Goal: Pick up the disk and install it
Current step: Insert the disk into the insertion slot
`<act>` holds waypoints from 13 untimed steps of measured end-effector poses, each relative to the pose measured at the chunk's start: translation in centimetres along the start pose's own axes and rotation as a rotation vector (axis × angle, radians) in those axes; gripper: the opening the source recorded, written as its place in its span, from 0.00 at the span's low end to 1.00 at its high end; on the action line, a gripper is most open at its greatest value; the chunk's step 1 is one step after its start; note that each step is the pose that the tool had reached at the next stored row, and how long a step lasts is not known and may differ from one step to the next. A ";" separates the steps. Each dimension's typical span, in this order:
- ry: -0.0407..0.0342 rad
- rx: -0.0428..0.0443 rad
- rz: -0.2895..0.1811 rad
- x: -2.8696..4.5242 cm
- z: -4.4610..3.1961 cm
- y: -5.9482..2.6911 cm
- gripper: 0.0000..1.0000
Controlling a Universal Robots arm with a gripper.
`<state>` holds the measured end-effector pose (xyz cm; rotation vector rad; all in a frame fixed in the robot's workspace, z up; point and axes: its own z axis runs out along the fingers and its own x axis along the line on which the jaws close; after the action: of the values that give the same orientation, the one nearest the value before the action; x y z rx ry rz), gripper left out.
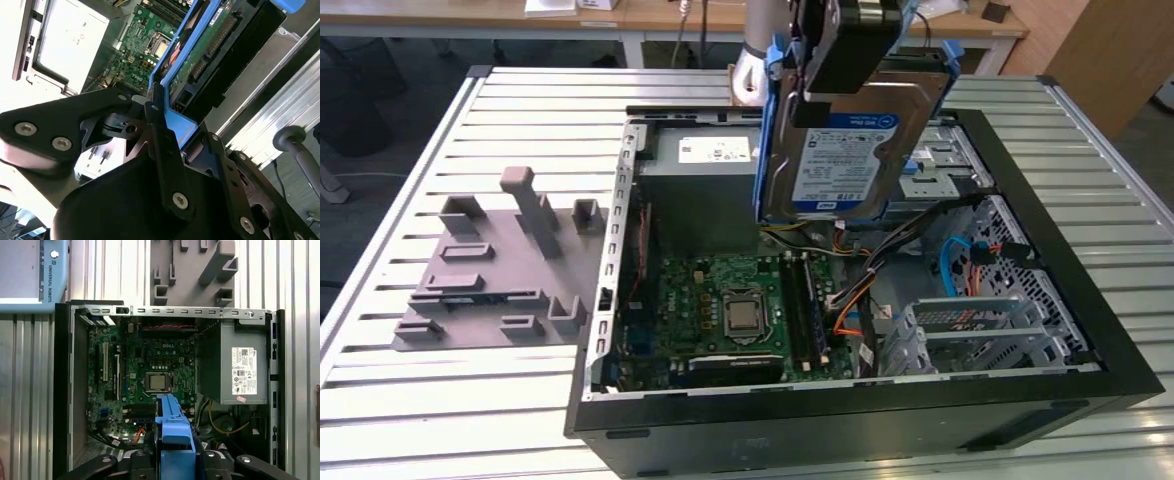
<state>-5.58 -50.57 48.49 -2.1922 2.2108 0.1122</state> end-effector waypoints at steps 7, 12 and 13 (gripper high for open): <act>-0.0007 0.0002 0.000 2.78 0.30 -0.08 0.36; -0.0010 -0.0001 0.000 2.86 0.45 -0.75 0.36; -0.0008 -0.0002 0.000 2.86 0.45 -1.03 0.36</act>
<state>-4.60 -53.39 47.81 -2.1920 2.2104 0.1133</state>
